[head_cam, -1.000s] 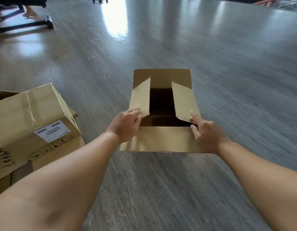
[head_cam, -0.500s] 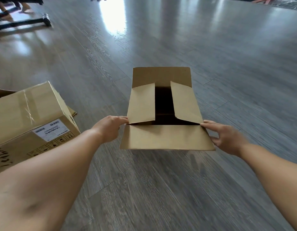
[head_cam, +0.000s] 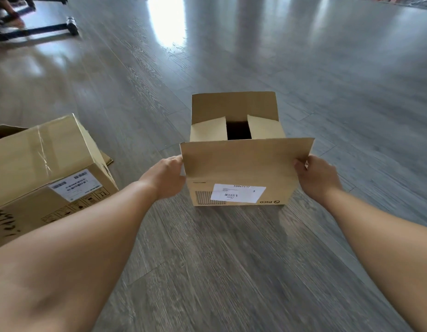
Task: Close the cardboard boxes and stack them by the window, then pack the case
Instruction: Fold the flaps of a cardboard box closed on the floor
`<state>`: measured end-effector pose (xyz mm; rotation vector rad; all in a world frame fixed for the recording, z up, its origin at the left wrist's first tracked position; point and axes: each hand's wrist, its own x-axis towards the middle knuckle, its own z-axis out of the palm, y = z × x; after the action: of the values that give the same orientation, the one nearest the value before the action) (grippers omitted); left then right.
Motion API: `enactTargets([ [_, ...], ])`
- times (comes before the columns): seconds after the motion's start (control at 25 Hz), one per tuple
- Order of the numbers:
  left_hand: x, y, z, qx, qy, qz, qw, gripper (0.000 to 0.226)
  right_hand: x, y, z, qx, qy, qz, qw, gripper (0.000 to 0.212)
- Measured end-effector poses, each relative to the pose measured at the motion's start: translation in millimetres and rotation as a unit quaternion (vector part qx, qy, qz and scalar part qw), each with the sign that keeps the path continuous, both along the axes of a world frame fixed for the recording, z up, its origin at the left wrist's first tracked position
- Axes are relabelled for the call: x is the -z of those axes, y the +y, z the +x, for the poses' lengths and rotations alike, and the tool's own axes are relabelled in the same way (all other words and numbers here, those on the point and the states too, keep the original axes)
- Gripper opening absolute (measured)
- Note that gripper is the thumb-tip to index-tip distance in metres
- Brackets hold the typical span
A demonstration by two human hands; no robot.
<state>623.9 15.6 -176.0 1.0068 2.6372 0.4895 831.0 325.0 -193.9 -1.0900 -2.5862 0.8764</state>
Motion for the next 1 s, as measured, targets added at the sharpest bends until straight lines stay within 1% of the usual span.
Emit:
enactTargets([
  [0.08, 2, 12, 7, -0.034, -0.033, 0.056, 0.997, 0.029, 3, -4, -9, 0.033, 0.032, -0.047, 0.998, 0.021],
  [0.12, 3, 17, 9, -0.058, -0.075, 0.097, 0.991, 0.027, 4, -6, -13, 0.045, 0.058, -0.090, 0.993, 0.020],
  [0.16, 5, 21, 9, -0.085, -0.136, 0.150, 0.976, 0.025, 4, -6, -15, 0.058, 0.089, -0.147, 0.983, 0.020],
  [0.24, 6, 26, 8, -0.135, -0.255, 0.237, 0.928, 0.015, 2, -2, -19, 0.080, 0.129, -0.258, 0.954, 0.020],
  [0.28, 6, 27, 7, -0.156, -0.289, 0.249, 0.911, 0.012, 0, 1, -18, 0.081, 0.126, -0.296, 0.943, 0.022],
  [0.36, 10, 26, 2, -0.193, -0.316, 0.247, 0.896, 0.017, 0, 7, -16, 0.069, 0.104, -0.322, 0.938, 0.029],
  [0.44, 15, 28, -3, -0.219, -0.286, 0.252, 0.898, 0.019, 6, 6, -17, 0.065, 0.109, -0.300, 0.945, 0.033],
  [0.48, 17, 31, -5, -0.226, -0.253, 0.245, 0.908, 0.021, 9, 4, -19, 0.074, 0.119, -0.273, 0.952, 0.031],
  [0.56, 20, 40, -7, -0.250, -0.172, 0.199, 0.932, 0.028, 18, 1, -24, 0.095, 0.121, -0.194, 0.969, 0.032],
  [0.6, 22, 43, -7, -0.263, -0.134, 0.166, 0.941, 0.029, 21, -1, -24, 0.101, 0.103, -0.148, 0.978, 0.038],
  [0.68, 24, 45, -4, -0.276, -0.072, 0.111, 0.952, 0.029, 24, -2, -21, 0.086, 0.062, -0.068, 0.992, 0.061],
  [0.72, 24, 44, -1, -0.272, -0.049, 0.097, 0.956, 0.031, 25, -3, -17, 0.057, 0.051, -0.039, 0.996, 0.068],
  [0.76, 24, 42, 2, -0.255, -0.033, 0.090, 0.962, 0.035, 27, -4, -13, 0.026, 0.041, -0.013, 0.999, 0.068],
  [0.8, 23, 39, 4, -0.229, -0.028, 0.078, 0.970, 0.045, 28, -6, -8, -0.001, 0.030, 0.006, 1.000, 0.063],
  [0.84, 22, 36, 5, -0.205, -0.037, 0.057, 0.976, 0.059, 31, -9, -2, -0.017, 0.019, 0.023, 0.999, 0.056],
  [0.88, 19, 34, 5, -0.191, -0.050, 0.028, 0.980, 0.067, 33, -12, 5, -0.028, 0.021, 0.041, 0.999, 0.049],
  [0.92, 17, 31, 6, -0.181, -0.052, 0.000, 0.982, 0.064, 34, -17, 11, -0.039, 0.032, 0.062, 0.997, 0.041],
  [1.0, 16, 22, 11, -0.155, -0.022, -0.048, 0.986, 0.044, 31, -29, 23, -0.072, 0.049, 0.121, 0.989, 0.018],
])
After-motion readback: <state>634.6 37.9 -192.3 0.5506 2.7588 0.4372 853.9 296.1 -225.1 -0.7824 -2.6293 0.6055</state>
